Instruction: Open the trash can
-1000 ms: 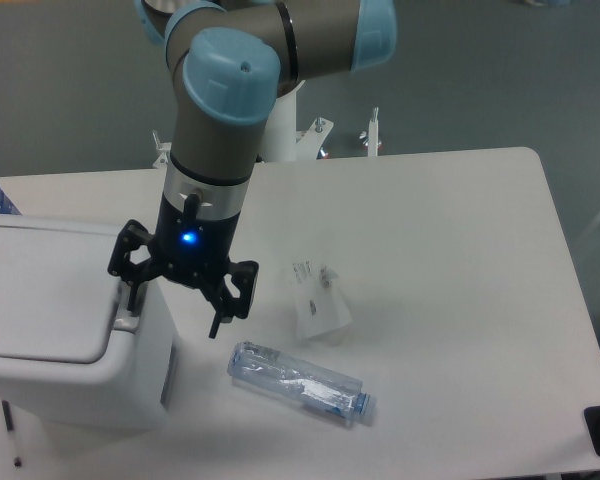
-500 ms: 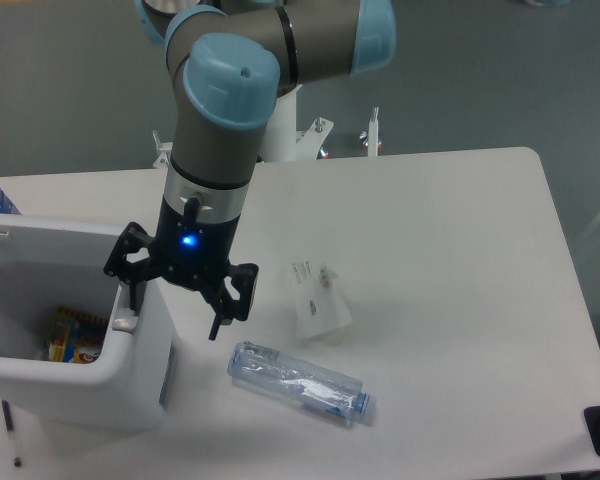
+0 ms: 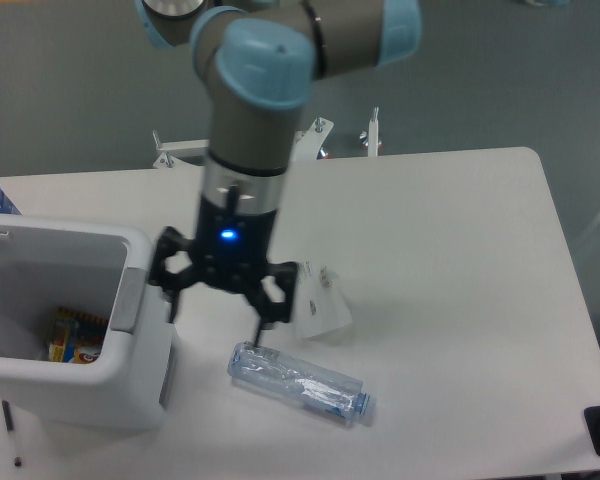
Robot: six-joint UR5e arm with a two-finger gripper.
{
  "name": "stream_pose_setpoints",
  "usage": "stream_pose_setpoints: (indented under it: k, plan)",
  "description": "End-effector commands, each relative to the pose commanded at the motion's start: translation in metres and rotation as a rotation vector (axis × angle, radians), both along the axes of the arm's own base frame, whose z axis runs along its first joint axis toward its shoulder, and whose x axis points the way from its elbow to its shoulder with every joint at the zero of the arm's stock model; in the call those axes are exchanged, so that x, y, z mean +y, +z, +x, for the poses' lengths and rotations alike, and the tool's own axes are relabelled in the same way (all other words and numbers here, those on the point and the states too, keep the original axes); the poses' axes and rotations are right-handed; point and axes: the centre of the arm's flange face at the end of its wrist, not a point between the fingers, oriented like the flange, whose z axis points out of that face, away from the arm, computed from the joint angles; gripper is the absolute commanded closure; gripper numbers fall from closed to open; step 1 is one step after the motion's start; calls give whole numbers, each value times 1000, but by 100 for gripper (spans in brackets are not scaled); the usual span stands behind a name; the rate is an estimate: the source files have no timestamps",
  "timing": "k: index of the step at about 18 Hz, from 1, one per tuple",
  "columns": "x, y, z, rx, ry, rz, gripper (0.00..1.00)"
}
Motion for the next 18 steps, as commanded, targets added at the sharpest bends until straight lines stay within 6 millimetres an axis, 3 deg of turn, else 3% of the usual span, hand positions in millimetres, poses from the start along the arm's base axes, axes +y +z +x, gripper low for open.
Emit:
stream_pose_setpoints:
  k: [3,5,8,11,18]
  plan:
    - [-28,-27,-45,15,-8,-39,0]
    - [-39,-39,-62,42,-51,-57,0]
    - [-42,-68,-68,45,-99,-111,0]
    - [-57,-91,-67,111,-123,-273,0]
    - [-70,-118,-77,128,-269,-438,0]
